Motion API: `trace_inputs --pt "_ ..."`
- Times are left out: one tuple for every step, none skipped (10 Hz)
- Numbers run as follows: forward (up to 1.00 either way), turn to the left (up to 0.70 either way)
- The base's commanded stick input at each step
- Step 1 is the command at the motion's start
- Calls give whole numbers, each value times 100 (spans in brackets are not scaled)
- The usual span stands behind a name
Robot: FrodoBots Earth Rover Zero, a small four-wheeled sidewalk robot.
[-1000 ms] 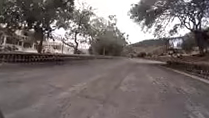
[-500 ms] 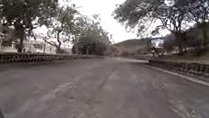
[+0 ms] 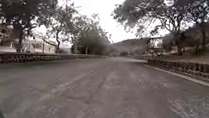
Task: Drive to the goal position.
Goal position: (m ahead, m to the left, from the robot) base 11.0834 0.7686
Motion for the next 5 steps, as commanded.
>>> trace_inputs --pt "1 0" --pt "29 0" --pt "57 0" --pt "70 0" --pt "70 0"
